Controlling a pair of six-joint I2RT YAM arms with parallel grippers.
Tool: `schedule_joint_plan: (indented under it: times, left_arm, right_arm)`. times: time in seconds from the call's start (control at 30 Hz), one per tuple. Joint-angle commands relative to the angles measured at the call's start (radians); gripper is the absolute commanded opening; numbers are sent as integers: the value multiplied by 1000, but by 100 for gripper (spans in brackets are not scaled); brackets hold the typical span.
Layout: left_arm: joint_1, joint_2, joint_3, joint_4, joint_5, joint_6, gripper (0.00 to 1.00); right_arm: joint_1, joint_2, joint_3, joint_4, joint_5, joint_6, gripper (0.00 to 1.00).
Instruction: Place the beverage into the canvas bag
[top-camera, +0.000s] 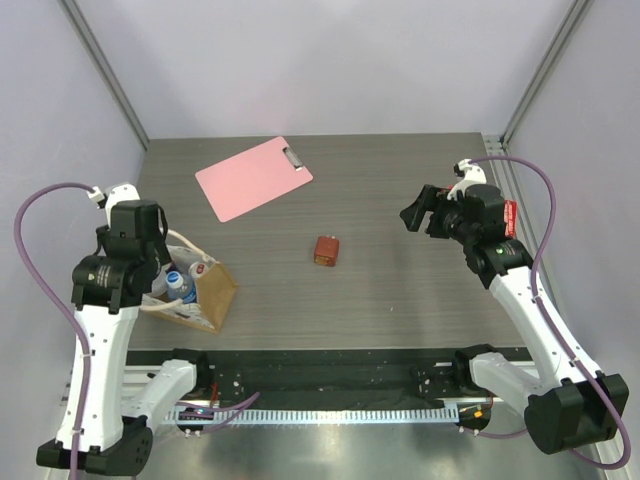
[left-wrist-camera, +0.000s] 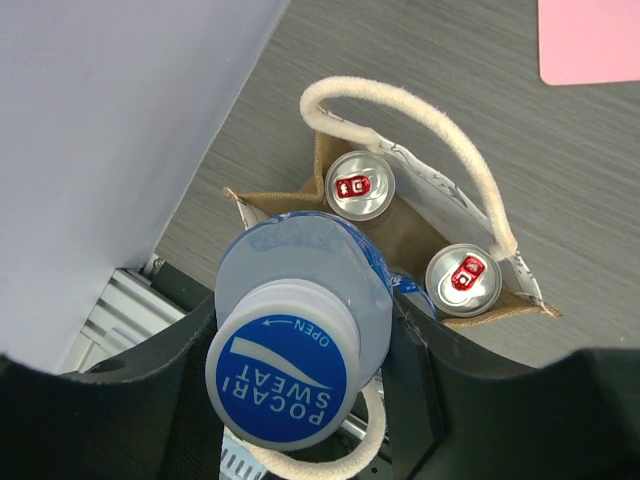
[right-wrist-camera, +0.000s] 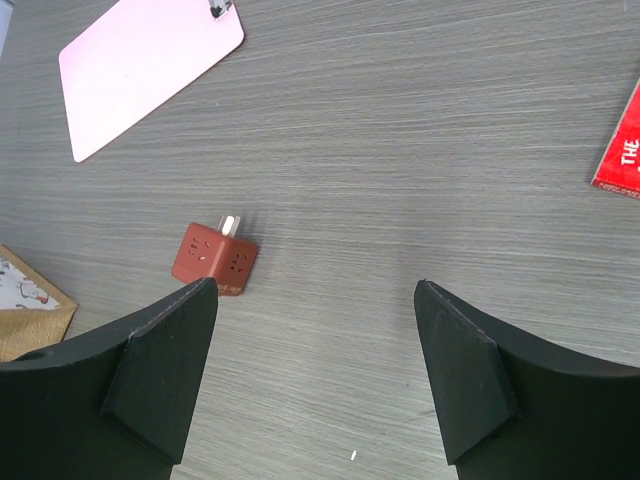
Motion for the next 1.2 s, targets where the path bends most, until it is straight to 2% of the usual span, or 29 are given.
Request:
schedule_joint_plan:
  times: [0.0,0.27,0.33,0.57,0.7,0.87,0.9,0.97,1.03,1.07,1.1,1.17]
  left_arm:
    - [5,-10,-12,97,-30,-2,0]
    - [28,53,-42,55,-156,-8,0]
    - [33,39,-76,87,-179,-10,0]
    - [97,-48,-223,313,-61,-30,0]
    - [113,-70,-276,350,-71,-45,1]
    - [165,-88,-354,361,-56,-66,23]
    - [179,-91,-363,364,-56,-76,38]
    - [191,-96,-369,361,-59,-91,41]
    - [203,-96,-363,358,-75,-99,49]
    - [205,-99,-357,355,-90,-102,57]
    - [208,-97,-354,355,-88,-108,72]
    - [209,-83,-336,332,-69,-120,85]
  right_arm:
    - [-3,-22,3,46,-17,9,85]
    - [-3,-22,6,49,-22,10,85]
    - [-3,-23,6,49,-25,10,85]
    - [-3,-25,1,52,-39,10,85]
    - [-1,-31,1,51,-36,10,85]
    - [-3,-31,-4,51,-44,12,85]
    - [-3,-32,-4,52,-45,12,85]
    - [-3,-31,-4,51,-48,13,85]
    - [-3,-29,-4,52,-48,13,85]
    - [-3,-29,-4,52,-50,13,85]
    - [-3,-29,-4,54,-50,15,85]
    - [-3,-28,-4,52,-48,13,85]
